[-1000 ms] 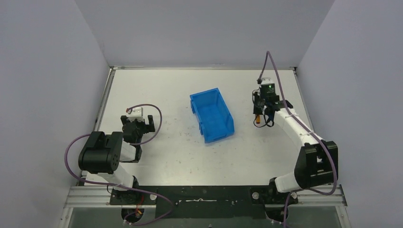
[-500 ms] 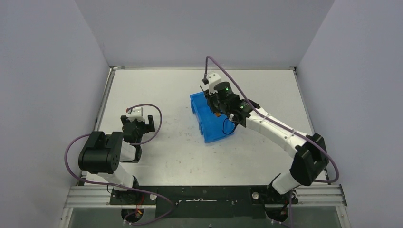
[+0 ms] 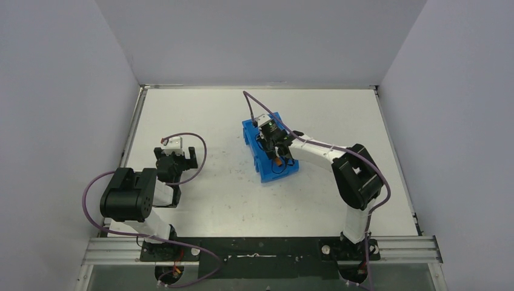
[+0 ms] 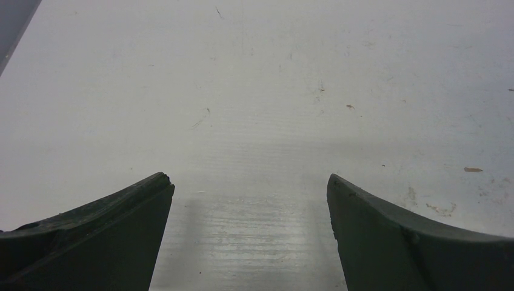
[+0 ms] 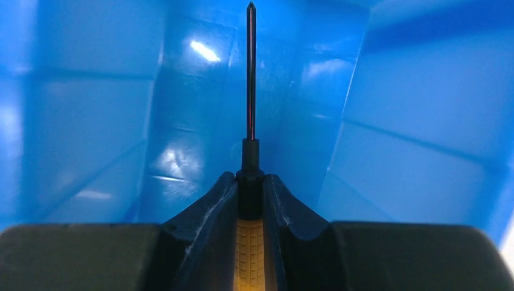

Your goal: Put the screwdriver in the bin

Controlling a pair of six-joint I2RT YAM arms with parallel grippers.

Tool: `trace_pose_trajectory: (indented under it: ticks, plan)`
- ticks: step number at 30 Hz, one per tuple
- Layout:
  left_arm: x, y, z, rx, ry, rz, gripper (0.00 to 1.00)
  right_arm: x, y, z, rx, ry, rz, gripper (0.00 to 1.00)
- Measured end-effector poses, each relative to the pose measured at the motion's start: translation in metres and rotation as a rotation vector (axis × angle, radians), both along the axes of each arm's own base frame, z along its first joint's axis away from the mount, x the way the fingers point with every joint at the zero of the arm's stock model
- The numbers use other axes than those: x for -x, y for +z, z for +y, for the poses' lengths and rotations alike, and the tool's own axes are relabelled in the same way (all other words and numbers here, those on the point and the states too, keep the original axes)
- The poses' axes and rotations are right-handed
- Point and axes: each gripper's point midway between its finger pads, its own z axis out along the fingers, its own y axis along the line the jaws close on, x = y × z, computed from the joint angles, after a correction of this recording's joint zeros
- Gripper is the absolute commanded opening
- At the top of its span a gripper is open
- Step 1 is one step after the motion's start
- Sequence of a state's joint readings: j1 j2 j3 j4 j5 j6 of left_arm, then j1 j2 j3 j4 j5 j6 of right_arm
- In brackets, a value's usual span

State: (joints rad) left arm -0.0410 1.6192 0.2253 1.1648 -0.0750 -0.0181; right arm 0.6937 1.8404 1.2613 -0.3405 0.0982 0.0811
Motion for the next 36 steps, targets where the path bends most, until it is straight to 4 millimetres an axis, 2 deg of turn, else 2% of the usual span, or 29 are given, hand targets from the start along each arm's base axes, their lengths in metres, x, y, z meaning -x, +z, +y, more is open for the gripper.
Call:
trace_pose_trajectory:
  ticks: [3, 7, 13, 17, 20, 24, 26, 27, 29, 30, 32, 34, 36]
  plan:
    - [0.000, 0.000, 0.000, 0.000, 0.000, 0.000, 0.97, -0.001, -0.018, -0.005, 0.024, -0.018, 0.032, 0.09]
    - [0.000, 0.000, 0.000, 0.000, 0.000, 0.000, 0.97, -0.001, -0.030, -0.008, 0.037, -0.033, 0.052, 0.24]
    - [0.000, 0.000, 0.000, 0.000, 0.000, 0.000, 0.97, -0.005, -0.026, -0.008, 0.019, -0.055, 0.043, 0.41]
    - [0.000, 0.000, 0.000, 0.000, 0.000, 0.000, 0.97, -0.008, -0.013, -0.005, -0.003, -0.062, 0.018, 0.43]
    - [0.000, 0.000, 0.000, 0.000, 0.000, 0.000, 0.97, -0.011, 0.010, -0.004, -0.037, -0.076, -0.020, 0.45]
    - [0.000, 0.000, 0.000, 0.000, 0.000, 0.000, 0.97, -0.014, 0.060, -0.003, -0.112, -0.089, -0.107, 0.50]
    - [0.000, 0.000, 0.000, 0.000, 0.000, 0.000, 0.97, -0.014, 0.093, -0.006, -0.157, -0.095, -0.169, 0.59]
    - [0.000, 0.000, 0.000, 0.000, 0.000, 0.000, 0.97, -0.014, 0.110, -0.008, -0.184, -0.102, -0.204, 0.69]
    - [0.000, 0.000, 0.000, 0.000, 0.000, 0.000, 0.97, -0.014, 0.141, -0.015, -0.237, -0.122, -0.276, 0.95]
    - [0.000, 0.000, 0.000, 0.000, 0.000, 0.000, 0.97, -0.013, 0.158, -0.023, -0.268, -0.136, -0.321, 0.99]
    - [0.000, 0.000, 0.000, 0.000, 0.000, 0.000, 0.97, -0.010, 0.175, -0.044, -0.307, -0.187, -0.378, 1.00]
    - [0.000, 0.000, 0.000, 0.000, 0.000, 0.000, 0.97, -0.009, 0.181, -0.078, -0.325, -0.264, -0.425, 1.00]
    - [0.000, 0.000, 0.000, 0.000, 0.000, 0.000, 0.97, -0.005, 0.173, -0.115, -0.319, -0.358, -0.454, 1.00]
